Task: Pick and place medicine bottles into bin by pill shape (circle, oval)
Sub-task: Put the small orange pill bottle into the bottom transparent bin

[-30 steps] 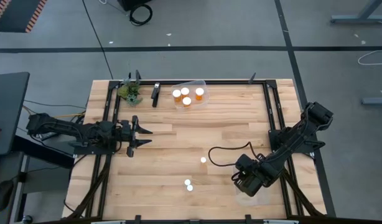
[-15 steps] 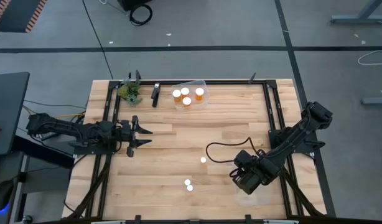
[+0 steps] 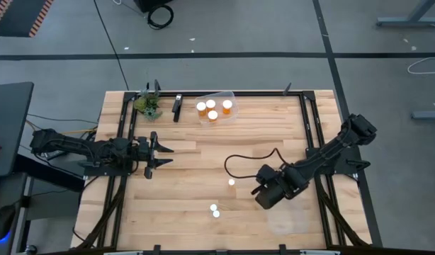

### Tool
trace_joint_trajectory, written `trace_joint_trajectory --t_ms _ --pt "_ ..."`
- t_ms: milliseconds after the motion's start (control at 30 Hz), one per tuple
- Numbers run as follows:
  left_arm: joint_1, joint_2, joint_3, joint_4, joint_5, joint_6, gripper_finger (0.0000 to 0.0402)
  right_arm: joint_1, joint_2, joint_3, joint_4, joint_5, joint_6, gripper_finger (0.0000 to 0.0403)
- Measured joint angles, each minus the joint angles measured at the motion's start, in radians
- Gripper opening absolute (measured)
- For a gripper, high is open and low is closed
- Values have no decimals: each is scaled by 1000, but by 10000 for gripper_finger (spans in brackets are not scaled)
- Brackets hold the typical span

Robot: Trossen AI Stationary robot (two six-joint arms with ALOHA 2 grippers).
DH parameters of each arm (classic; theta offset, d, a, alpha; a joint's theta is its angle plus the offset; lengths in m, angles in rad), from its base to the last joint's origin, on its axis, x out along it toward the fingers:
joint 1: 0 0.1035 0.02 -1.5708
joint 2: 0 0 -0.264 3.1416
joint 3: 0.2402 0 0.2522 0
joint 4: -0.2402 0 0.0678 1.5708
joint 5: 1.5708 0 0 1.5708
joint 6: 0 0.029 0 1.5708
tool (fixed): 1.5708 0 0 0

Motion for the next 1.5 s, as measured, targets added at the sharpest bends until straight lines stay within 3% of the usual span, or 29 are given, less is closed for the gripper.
trace_joint_trajectory --t_ms 467,1033,1500 --pt "0 0 0 0 0 0 172 -85 0 0 175 52 -214 193" --pt "0 0 0 2 0 0 172 -161 33 0 273 65 -349 193" --pt "0 1 0 2 -1 0 172 -189 162 1 465 133 -595 193"
